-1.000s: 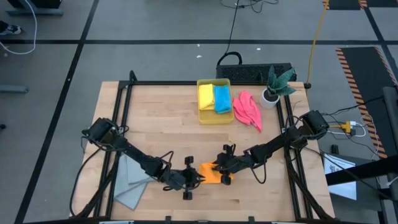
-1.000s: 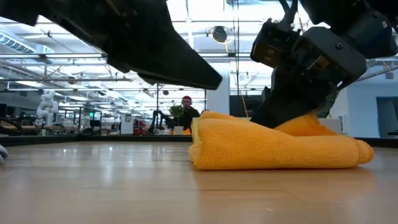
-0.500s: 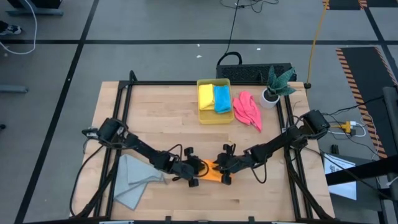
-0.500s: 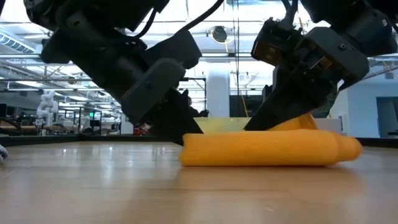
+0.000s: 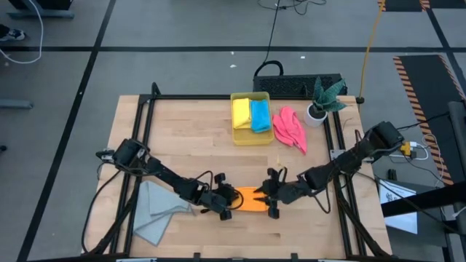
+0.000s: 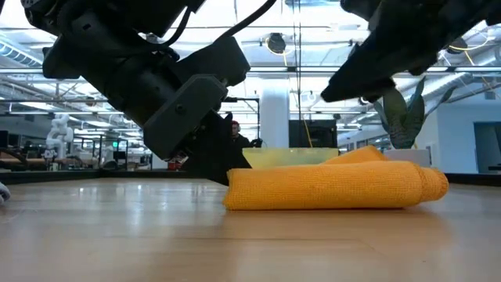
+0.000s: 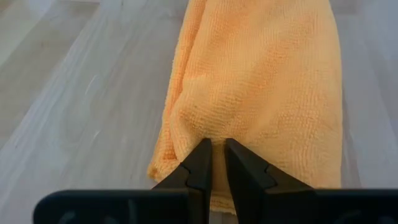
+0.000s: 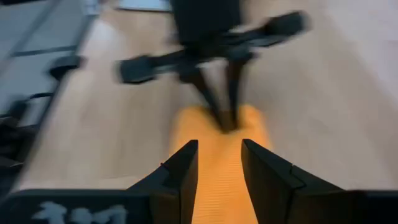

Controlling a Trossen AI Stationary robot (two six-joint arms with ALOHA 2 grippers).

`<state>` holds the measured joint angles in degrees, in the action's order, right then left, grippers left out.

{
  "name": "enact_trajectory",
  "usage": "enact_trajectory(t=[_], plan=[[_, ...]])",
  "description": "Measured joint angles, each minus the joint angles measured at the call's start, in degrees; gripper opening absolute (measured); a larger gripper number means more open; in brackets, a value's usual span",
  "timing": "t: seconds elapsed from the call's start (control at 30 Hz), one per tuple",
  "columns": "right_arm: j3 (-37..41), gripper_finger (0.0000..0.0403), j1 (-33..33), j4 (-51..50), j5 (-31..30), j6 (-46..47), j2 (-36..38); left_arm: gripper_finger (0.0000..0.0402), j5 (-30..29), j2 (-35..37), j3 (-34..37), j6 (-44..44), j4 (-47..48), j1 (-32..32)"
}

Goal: Fold microfiber towels
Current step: Fold the orange microfiber towel

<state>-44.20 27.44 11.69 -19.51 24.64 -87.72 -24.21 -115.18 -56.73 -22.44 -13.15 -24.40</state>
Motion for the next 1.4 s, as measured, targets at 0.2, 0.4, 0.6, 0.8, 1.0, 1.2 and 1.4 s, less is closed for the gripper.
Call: enact_trajectory(t=[0.2, 0.4, 0.6, 0.8, 1.0, 1.2, 1.4], plan=[[0.75, 0.0081, 1.18, 1.55, 1.31, 2.06, -4.49, 0.0051, 0.0, -0.04, 0.01, -0.24, -0.01, 0.0], [4.54, 0.0034, 0.01, 2.25, 1.49, 6.79, -8.67, 0.0051, 0.2, 3.0, 0.17, -0.83, 4.39, -1.69], [8.66, 0.0003, -0.07, 8.56, 0.05, 5.8, -8.62, 0.0051, -6.98, 6.77, 0.17, -1.44, 8.27, -4.21], [9.22, 0.0005, -0.05, 16.64, 0.09, 1.33, -8.66, 0.0051, -6.75, 6.89, 0.15, 2.56, -2.14, -3.38], [9.22, 0.0006, -0.02, 21.85, 0.18, -1.03, -8.66, 0.0051, -3.8, 6.78, 0.15, 2.57, -0.4, -1.56], [9.22, 0.0006, 0.4, 23.31, 3.15, -1.49, -8.66, 0.0051, -3.45, 6.69, 0.15, -3.43, 7.43, -2.01], [9.17, 0.0006, 1.94, 27.99, 3.33, -4.36, -7.1, 0.0051, -3.56, 6.69, 0.15, -5.14, 9.48, -3.21]])
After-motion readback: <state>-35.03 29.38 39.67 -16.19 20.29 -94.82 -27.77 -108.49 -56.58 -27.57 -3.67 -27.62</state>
